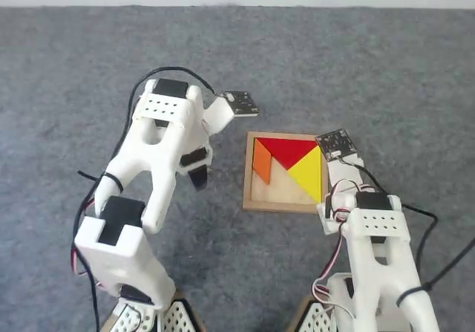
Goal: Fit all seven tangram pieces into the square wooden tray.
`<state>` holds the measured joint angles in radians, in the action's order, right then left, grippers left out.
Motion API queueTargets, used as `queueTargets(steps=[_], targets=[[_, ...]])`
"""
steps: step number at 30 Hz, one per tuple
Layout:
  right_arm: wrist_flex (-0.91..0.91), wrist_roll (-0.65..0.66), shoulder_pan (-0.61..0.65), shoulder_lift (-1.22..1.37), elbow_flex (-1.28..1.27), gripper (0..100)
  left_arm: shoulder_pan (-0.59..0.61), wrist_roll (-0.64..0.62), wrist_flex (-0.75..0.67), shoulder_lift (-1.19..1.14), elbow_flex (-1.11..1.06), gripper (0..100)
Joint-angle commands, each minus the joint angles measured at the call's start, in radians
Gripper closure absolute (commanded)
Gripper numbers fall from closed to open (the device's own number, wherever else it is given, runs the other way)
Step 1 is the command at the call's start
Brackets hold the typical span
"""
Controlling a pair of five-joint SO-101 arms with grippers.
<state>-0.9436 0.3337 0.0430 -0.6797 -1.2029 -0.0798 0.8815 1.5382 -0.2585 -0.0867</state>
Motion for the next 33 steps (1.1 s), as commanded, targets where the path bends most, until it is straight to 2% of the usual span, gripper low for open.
queueTargets(steps=[1, 6, 10, 16, 33], targets=[[0.039, -0.009, -0.013, 0.016, -0.008, 90.4, 0.021, 0.157, -0.106, 0.051, 0.035, 79], [0.041, -0.009, -0.008, 0.016, -0.008, 90.4, 0.058, 0.404, -0.112, 0.051, 0.018, 75], [0.041, -0.008, -0.008, 0.016, -0.006, 90.4, 0.086, 0.535, -0.121, 0.044, 0.005, 75], [0.042, -0.005, -0.008, 0.016, -0.003, 90.4, 0.077, 0.554, -0.262, -0.048, -0.053, 75], [0.042, -0.005, -0.007, 0.016, -0.005, 90.4, 0.015, 0.548, -0.27, -0.115, -0.074, 75]])
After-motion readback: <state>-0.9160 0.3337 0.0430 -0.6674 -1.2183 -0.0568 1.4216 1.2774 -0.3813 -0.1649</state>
